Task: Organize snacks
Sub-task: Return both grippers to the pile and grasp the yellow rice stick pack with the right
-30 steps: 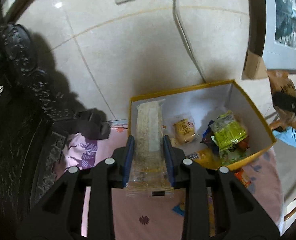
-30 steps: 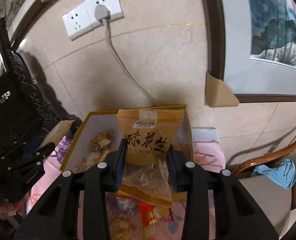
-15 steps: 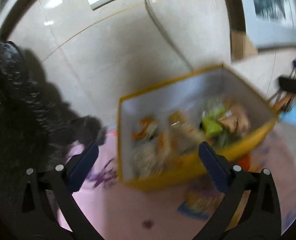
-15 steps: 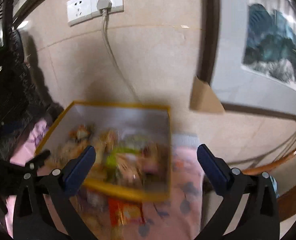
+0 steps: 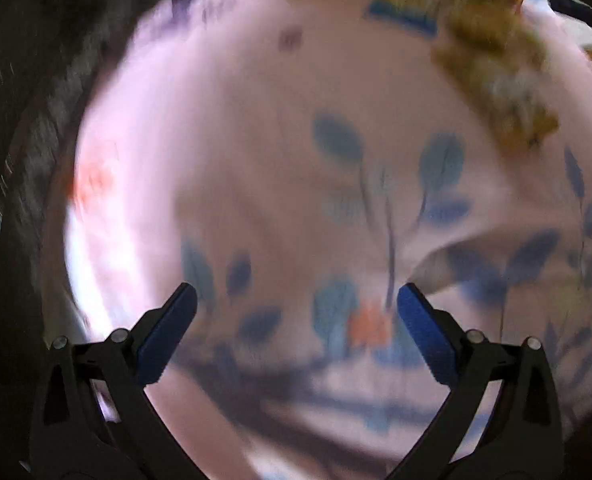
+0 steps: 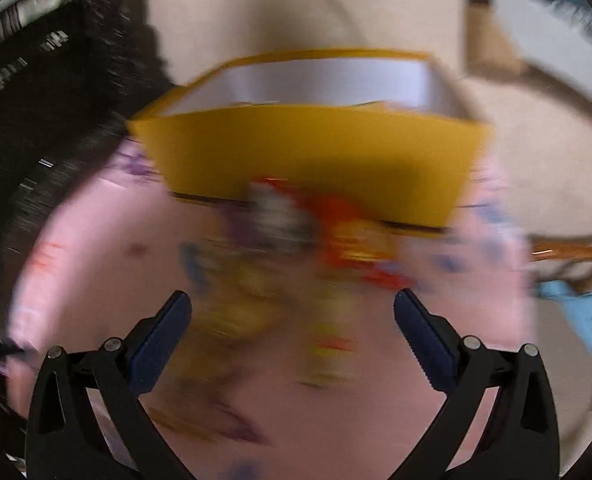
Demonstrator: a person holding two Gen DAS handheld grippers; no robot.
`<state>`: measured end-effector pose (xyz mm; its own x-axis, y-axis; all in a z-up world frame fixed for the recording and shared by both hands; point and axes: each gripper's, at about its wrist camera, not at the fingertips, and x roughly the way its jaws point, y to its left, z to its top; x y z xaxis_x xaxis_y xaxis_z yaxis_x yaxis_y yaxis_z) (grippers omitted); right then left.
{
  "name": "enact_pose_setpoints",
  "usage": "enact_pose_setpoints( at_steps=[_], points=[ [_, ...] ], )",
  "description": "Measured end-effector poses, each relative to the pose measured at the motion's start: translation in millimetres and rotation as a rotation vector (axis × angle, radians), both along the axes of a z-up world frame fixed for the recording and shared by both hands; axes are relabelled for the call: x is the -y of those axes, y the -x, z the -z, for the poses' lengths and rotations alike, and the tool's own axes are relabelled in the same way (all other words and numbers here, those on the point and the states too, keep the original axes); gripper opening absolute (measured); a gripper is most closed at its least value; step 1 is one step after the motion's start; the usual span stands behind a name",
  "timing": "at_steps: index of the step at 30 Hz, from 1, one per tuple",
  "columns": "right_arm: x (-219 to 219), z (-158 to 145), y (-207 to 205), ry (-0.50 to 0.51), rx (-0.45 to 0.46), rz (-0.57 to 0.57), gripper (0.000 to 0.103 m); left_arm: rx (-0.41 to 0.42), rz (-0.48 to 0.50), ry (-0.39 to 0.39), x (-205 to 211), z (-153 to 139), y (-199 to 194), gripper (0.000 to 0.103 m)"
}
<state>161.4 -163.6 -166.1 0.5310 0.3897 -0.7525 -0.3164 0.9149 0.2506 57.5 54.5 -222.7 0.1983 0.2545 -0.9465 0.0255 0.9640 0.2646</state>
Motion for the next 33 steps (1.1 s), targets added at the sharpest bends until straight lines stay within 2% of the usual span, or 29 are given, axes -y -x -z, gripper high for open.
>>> enact_pose_setpoints(
  at_steps=[2,4,6,8,10,11,12,14,17,19,20,23,27,29,30,31,32,33],
  points=[
    [-17.4,16.8,-12.6,0.003,-0.056,-0.005,0.102,0.000,-0.120,0.043,-12.4,-0.1,5.7,0.101],
    [-32.5,27.4,-16.2,-0.011,-0.068,-0.038,0.102,-0.010,-0.203,0.086,-18.7,1.2,8.3,0.101],
    [-48.4,37.8,-11.5,-0.015,-0.121,-0.095,0.102,0.002,-0.257,0.116,-22.4,1.4,11.4,0.101],
    [-67.9,43.9,3.2,0.054,-0.140,-0.139,0.102,0.013,-0.275,0.139,-24.8,1.3,16.3,0.101],
    [-78.4,42.9,20.7,0.005,-0.161,-0.222,0.102,0.013,-0.309,0.182,-30.6,2.4,20.0,0.101],
    [-80.0,43.4,28.1,-0.058,-0.216,-0.249,0.102,0.004,-0.334,0.207,-33.9,3.3,20.8,0.101],
    [-76.6,42.9,33.9,-0.107,-0.258,-0.239,0.102,-0.003,-0.352,0.225,-36.3,4.3,21.0,0.101],
    [-62.9,38.3,42.5,-0.152,-0.289,-0.208,0.102,-0.014,-0.382,0.260,-42.4,5.6,24.5,0.101],
    [-20.3,32.4,51.4,-0.044,-0.228,-0.045,0.102,-0.005,-0.365,0.248,-40.6,4.4,29.0,0.101],
    [4.0,37.9,39.8,0.048,-0.214,0.051,0.102,0.008,-0.376,0.248,-39.9,4.5,38.4,0.101],
    [11.5,39.8,30.0,0.059,-0.220,0.080,0.102,0.010,-0.386,0.250,-39.8,4.2,39.4,0.101],
    [10.7,37.4,6.3,0.120,-0.144,0.137,0.102,0.011,-0.414,0.247,-34.9,3.3,48.3,0.101],
    [-4.8,54.1,-12.5,0.162,-0.106,0.211,0.102,0.030,-0.437,0.252,-47.7,6.0,57.5,0.101],
    [-14.5,59.2,-10.2,0.211,-0.065,0.210,0.083,0.030,-0.444,0.248,-48.0,5.1,59.4,0.101],
    [-20.9,57.7,-4.6,0.244,-0.032,0.182,0.051,0.029,-0.447,0.245,-48.3,4.4,60.0,0.101],
    [-28.5,53.4,1.7,0.226,-0.015,0.102,0.037,0.029,-0.454,0.235,-47.1,3.3,61.2,0.101],
    [-33.4,50.2,5.6,0.250,-0.030,0.073,0.030,0.028,-0.455,0.225,-44.8,1.4,60.7,0.101],
    [-34.8,48.0,8.8,0.251,-0.060,0.048,0.029,0.027,-0.450,0.214,-41.8,-0.4,60.2,0.101]
  ],
)
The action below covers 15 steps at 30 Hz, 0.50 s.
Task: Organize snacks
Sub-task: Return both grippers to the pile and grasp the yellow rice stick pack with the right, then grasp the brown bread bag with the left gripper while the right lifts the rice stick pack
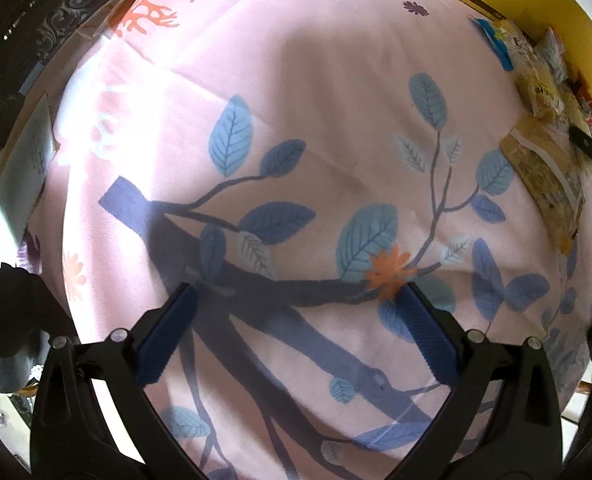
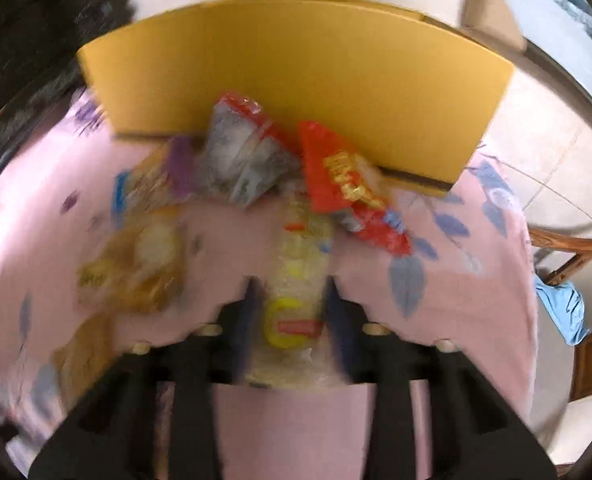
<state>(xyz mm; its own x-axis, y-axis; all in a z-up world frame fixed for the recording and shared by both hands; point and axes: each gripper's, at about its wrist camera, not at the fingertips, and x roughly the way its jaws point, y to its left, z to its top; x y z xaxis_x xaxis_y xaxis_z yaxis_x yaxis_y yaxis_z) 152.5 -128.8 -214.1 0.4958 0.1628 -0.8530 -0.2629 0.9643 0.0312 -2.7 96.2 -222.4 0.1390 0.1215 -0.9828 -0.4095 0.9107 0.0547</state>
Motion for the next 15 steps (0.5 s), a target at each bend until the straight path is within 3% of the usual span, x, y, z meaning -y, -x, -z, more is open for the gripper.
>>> enact_pose_setpoints(
  at_steps=[4,7,9,12,15],
  points=[
    [26.3,-9.6,33.6,-0.074,-0.105,-0.014,0.029,0.080,0.116,-0.048,34.3,-19.5,-12.2,0.101],
    [59.5,-9.2,74.7,-0.054,-0.161,0.010,0.029,0.153,0.167,0.016,63.6,-31.2,-25.8,0.101],
    [75.0,-3.9,100.6,-0.037,-0.201,0.037,0.029,0.201,0.157,0.093,81.6,-31.4,-42.3,0.101],
    [99.7,-2.3,137.8,-0.048,-0.224,0.086,0.029,0.238,0.132,0.124,99.3,-31.1,-65.2,0.101],
    [112.5,-3.5,156.8,-0.067,-0.232,0.110,0.029,0.259,0.165,0.057,121.7,-23.1,-87.4,0.101]
  ],
)
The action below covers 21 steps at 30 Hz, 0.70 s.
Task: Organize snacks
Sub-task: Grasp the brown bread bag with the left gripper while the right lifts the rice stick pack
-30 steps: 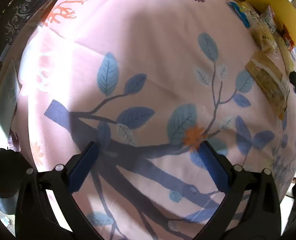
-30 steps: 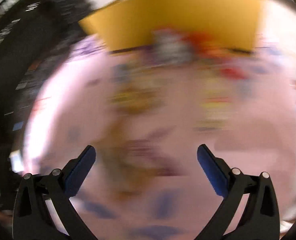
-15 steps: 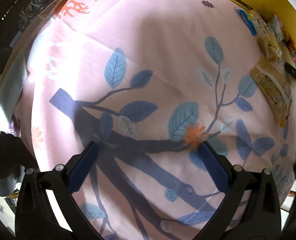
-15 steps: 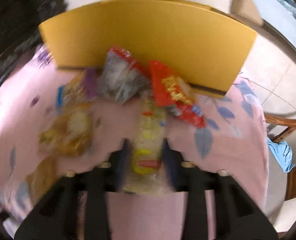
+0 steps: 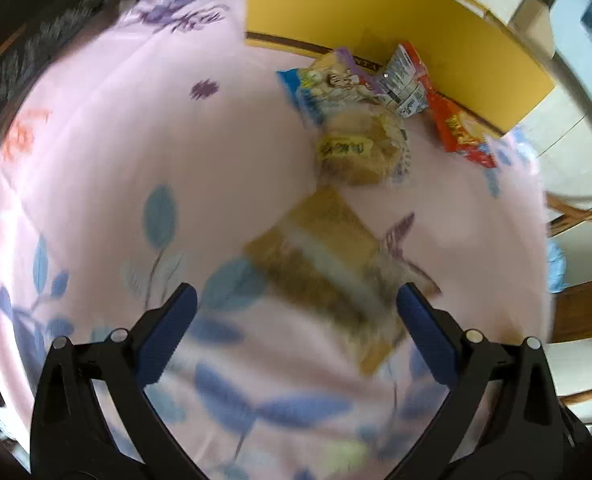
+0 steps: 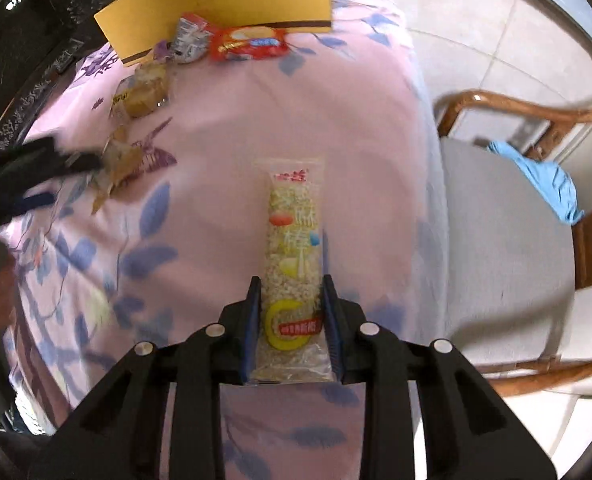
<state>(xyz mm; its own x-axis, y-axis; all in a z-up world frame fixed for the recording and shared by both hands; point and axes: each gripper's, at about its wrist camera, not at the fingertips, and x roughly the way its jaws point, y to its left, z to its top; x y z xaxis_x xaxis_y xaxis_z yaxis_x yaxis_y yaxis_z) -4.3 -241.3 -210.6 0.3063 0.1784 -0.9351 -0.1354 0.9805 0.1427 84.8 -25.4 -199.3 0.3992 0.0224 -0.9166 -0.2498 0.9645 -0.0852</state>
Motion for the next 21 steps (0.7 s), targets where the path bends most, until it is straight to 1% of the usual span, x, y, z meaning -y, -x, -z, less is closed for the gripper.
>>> enact_pose_setpoints(
  at_steps=[2,3,4,5,6,7,9,10,11,12,13,15,17,19,21],
  points=[
    [2.9,-0.5,5.8,0.003,0.003,-0.007,0.029,0.002,0.007,0.012,4.5,8.4,-4.0,0.099],
    [2.4,-0.6,7.4,0.003,0.004,-0.014,0.029,0.013,0.002,-0.008,8.7,7.4,-3.4,0.087],
    [7.2,-1.5,11.5,0.000,0.001,-0.018,0.029,0.028,0.019,-0.019,14.4,3.5,-2.3,0.073],
    [11.4,-2.4,12.9,-0.005,-0.002,-0.020,0.029,0.012,0.054,-0.038,20.2,-2.6,-0.3,0.071],
    [14.9,-3.1,14.7,-0.011,-0.006,-0.022,0.029,0.008,0.067,-0.041,21.3,-5.0,0.6,0.062],
    [18.9,-4.3,14.8,-0.017,-0.010,-0.024,0.029,0.008,0.085,-0.034,21.4,-8.6,3.1,0.059],
    [11.9,-0.2,8.0,-0.029,-0.015,-0.030,0.029,-0.008,0.064,-0.032,14.0,-12.5,9.7,0.056],
    [13.7,-0.5,7.6,-0.040,-0.018,-0.029,0.029,-0.024,0.034,-0.004,5.0,-15.9,16.1,0.053],
    [14.9,-0.7,8.4,-0.046,-0.019,-0.033,0.029,-0.027,0.022,0.016,7.3,-10.1,15.7,0.051],
    [15.4,-1.0,9.2,-0.047,-0.018,-0.039,0.029,-0.022,0.011,0.038,1.0,-13.7,20.3,0.048],
    [15.9,-1.2,10.5,-0.047,-0.015,-0.052,0.029,-0.012,0.001,0.043,-6.2,-19.0,28.0,0.040],
    [16.1,-1.6,12.8,-0.045,-0.008,-0.078,0.029,0.004,-0.004,0.026,-13.6,-26.3,44.5,0.038],
    [17.5,-2.2,13.6,-0.047,-0.006,-0.091,0.029,-0.004,-0.011,-0.002,-23.8,-25.8,55.0,0.038],
    [19.4,-2.2,15.4,-0.062,-0.015,-0.087,0.029,-0.009,-0.032,0.018,-28.1,-26.8,73.3,0.038],
    [20.6,-2.2,18.6,-0.065,-0.011,-0.093,0.029,-0.009,-0.064,0.066,-35.9,-25.4,86.3,0.038]
  ],
)
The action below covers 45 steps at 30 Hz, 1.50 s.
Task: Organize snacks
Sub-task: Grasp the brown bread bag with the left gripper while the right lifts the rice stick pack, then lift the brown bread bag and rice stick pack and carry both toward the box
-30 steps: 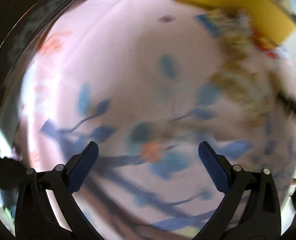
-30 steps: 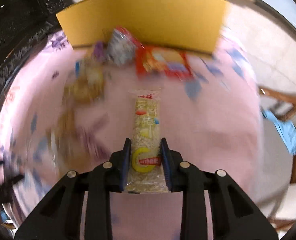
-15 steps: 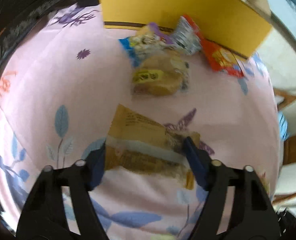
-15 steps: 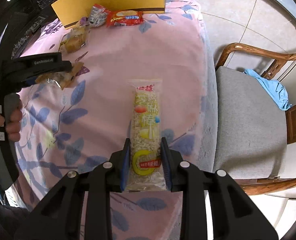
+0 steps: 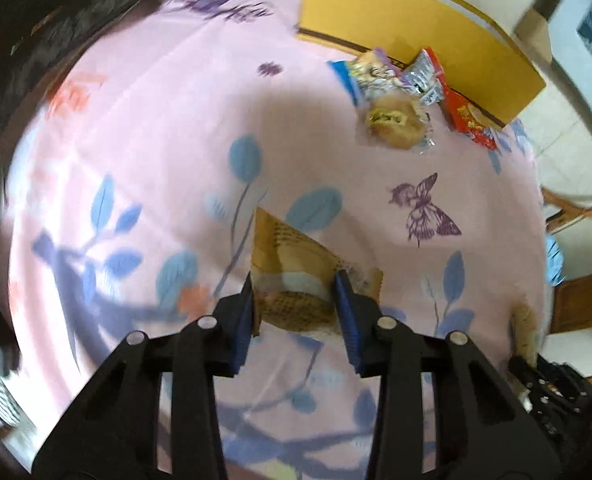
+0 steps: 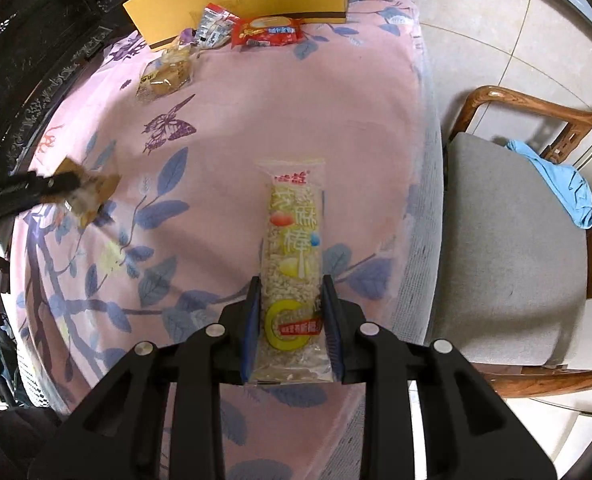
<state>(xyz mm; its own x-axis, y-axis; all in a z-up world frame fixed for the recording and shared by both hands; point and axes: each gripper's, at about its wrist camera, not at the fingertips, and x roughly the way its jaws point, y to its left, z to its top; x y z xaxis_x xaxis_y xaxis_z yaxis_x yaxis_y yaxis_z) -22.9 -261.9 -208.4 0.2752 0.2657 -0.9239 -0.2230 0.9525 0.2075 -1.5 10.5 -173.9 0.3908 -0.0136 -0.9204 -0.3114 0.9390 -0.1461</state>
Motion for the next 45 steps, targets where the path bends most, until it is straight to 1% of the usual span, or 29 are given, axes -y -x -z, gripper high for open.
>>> enact_pose_setpoints(
  at_steps=[2,3,5,6,7,10,11,12,13,15,16,17,18,19,20,21,22,24,25,26,29,32,35,37,38,40,43,44,45],
  points=[
    [-0.6,-0.2,3.5,0.010,0.008,-0.011,0.029,0.001,-0.006,0.023,-4.7,-0.9,7.2,0.038],
    [-0.7,-0.4,4.7,0.012,0.008,-0.014,0.029,0.000,-0.018,0.020,-8.2,-1.2,9.2,0.042],
    [1.2,-0.5,6.0,-0.005,0.000,-0.007,0.030,-0.008,-0.061,0.005,-10.7,0.0,15.7,0.065],
    [1.8,-0.6,6.1,-0.009,0.000,-0.005,0.030,-0.012,-0.084,0.014,-12.1,0.6,17.2,0.092],
    [3.3,-0.5,5.8,-0.017,0.000,-0.002,0.030,-0.019,-0.125,0.044,-16.0,1.8,20.2,0.101],
    [6.3,-0.6,5.7,-0.036,-0.003,0.015,0.030,-0.019,-0.253,0.189,-25.5,11.0,24.7,0.101],
    [5.5,-0.9,5.9,-0.031,-0.001,0.010,0.030,-0.039,-0.317,0.272,-28.4,19.3,24.9,0.101],
    [4.1,-1.1,6.2,-0.022,0.002,0.000,0.031,-0.063,-0.370,0.328,-30.3,27.3,25.5,0.101],
    [1.9,-1.4,6.5,-0.009,0.007,-0.022,0.031,-0.089,-0.415,0.358,-30.9,34.0,24.1,0.101],
    [-0.1,-1.5,6.6,0.006,0.013,-0.052,0.031,-0.054,-0.451,0.304,-28.6,27.5,16.6,0.101],
    [0.2,-1.4,6.4,0.006,0.014,-0.062,0.031,-0.044,-0.426,0.265,-25.8,23.1,7.6,0.101],
    [0.9,-1.3,6.1,0.001,0.013,-0.069,0.031,-0.024,-0.411,0.208,-22.3,18.3,0.3,0.099],
    [1.3,-1.4,6.0,-0.001,0.012,-0.074,0.031,-0.004,-0.417,0.145,-18.3,15.3,-4.0,0.087],
    [1.8,-1.3,5.4,-0.006,0.011,-0.083,0.031,-0.014,-0.424,0.102,-14.9,17.6,-7.7,0.061],
    [2.4,-1.1,4.7,-0.013,0.007,-0.090,0.031,-0.041,-0.407,0.099,-12.1,25.3,-13.2,0.057],
    [4.0,-0.9,3.3,-0.024,0.000,-0.097,0.031,-0.030,-0.390,0.072,-9.0,25.1,-14.6,0.052],
    [4.5,-0.8,2.7,-0.031,-0.005,-0.101,0.031,-0.002,-0.319,-0.010,2.8,21.3,-17.3,0.044],
    [5.6,-0.6,1.4,-0.040,-0.013,-0.111,0.031,0.003,-0.194,-0.167,24.9,17.4,-20.9,0.041],
    [5.1,-0.8,1.4,-0.039,-0.014,-0.116,0.031,0.010,-0.142,-0.230,35.2,15.6,-21.0,0.039],
    [4.5,-1.0,1.6,-0.035,-0.013,-0.119,0.031,0.011,-0.113,-0.249,41.2,14.8,-21.5,0.039],
    [3.9,-1.6,1.7,-0.031,-0.019,-0.109,0.031,-0.027,-0.071,-0.257,48.4,12.9,-21.8,0.037],
    [7.2,-1.8,0.7,-0.094,-0.054,-0.072,0.030,-0.004,-0.050,-0.250,50.8,0.4,-15.7,0.033],
    [5.6,-5.5,3.2,-0.089,-0.034,-0.050,0.030,0.033,0.016,-0.284,62.9,-12.9,-11.0,0.025],
    [2.9,-12.8,4.8,-0.096,0.001,-0.030,0.029,0.048,0.058,-0.322,70.3,-17.7,-8.9,0.011],
    [2.5,-16.7,5.4,-0.105,0.015,-0.022,0.029,0.050,0.078,-0.320,71.5,-18.6,-11.3,0.010],
    [1.0,-28.8,7.2,-0.108,0.055,0.002,0.029,0.054,0.110,-0.299,73.8,-20.6,-13.4,0.004],
    [-0.5,-40.2,6.6,-0.102,0.082,0.010,0.029,0.086,0.168,-0.299,77.8,-25.2,-13.8,0.001],
    [0.0,-42.3,6.2,-0.091,0.086,0.016,0.029,0.082,0.176,-0.281,74.1,-24.0,-14.3,0.001],
    [0.3,-43.5,6.2,-0.081,0.089,0.025,0.025,0.067,0.171,-0.249,67.4,-22.3,-13.5,0.001]
  ],
)
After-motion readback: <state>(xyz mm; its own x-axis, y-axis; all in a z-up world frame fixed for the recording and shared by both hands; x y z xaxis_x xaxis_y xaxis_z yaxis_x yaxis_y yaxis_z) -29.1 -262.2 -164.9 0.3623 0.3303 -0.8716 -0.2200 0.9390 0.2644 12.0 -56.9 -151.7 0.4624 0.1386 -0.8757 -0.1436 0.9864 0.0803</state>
